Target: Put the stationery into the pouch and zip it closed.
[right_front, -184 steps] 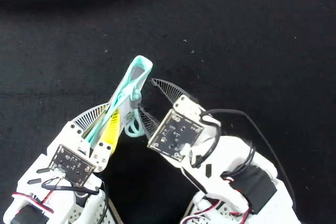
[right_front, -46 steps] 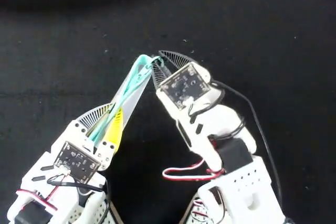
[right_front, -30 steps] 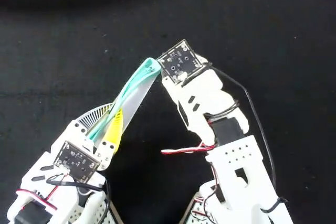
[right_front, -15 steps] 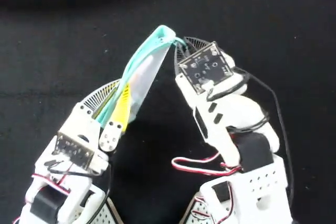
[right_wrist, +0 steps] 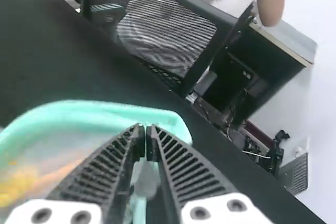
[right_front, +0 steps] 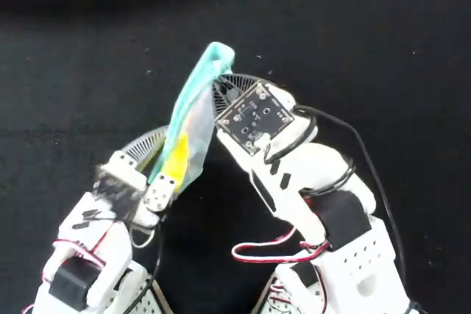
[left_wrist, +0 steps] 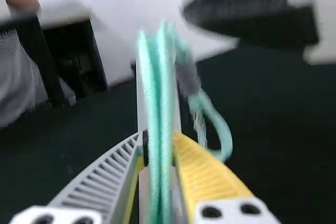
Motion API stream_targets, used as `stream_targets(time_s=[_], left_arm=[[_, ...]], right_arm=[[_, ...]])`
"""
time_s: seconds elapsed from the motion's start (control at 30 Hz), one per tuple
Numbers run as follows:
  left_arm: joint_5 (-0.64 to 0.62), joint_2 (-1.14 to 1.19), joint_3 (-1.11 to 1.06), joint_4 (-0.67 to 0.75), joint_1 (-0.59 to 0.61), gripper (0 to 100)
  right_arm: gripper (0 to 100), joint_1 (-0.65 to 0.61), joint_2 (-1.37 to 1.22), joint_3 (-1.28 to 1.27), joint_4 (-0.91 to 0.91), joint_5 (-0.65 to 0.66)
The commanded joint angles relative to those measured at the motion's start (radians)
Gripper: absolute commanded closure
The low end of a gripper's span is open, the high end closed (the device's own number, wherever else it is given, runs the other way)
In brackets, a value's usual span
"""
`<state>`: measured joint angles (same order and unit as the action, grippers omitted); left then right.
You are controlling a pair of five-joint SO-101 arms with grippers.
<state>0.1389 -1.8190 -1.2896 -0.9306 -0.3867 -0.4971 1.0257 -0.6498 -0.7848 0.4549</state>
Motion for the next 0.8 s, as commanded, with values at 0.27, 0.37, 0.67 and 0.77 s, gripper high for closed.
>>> stream_targets(time_s=[0.27, 0.37, 0.67, 0.77], left_arm=[[-0.003, 0.003, 0.110, -0.186, 0.010, 87], [-0.003, 0.003, 0.088, -0.183, 0.010, 87], [-0.003, 0.003, 0.285, -0.189, 0.004, 87], [-0.003, 0.005, 0.331, -0.189, 0.001, 87]], right_arm=[[94.5, -0.035, 0.022, 0.012, -0.087, -0.002], [87.1, -0.032, 0.024, 0.012, -0.132, -0.002], [89.1, -0.094, 0.022, 0.010, -0.132, 0.003], [89.2, -0.132, 0.022, 0.010, -0.130, 0.002]])
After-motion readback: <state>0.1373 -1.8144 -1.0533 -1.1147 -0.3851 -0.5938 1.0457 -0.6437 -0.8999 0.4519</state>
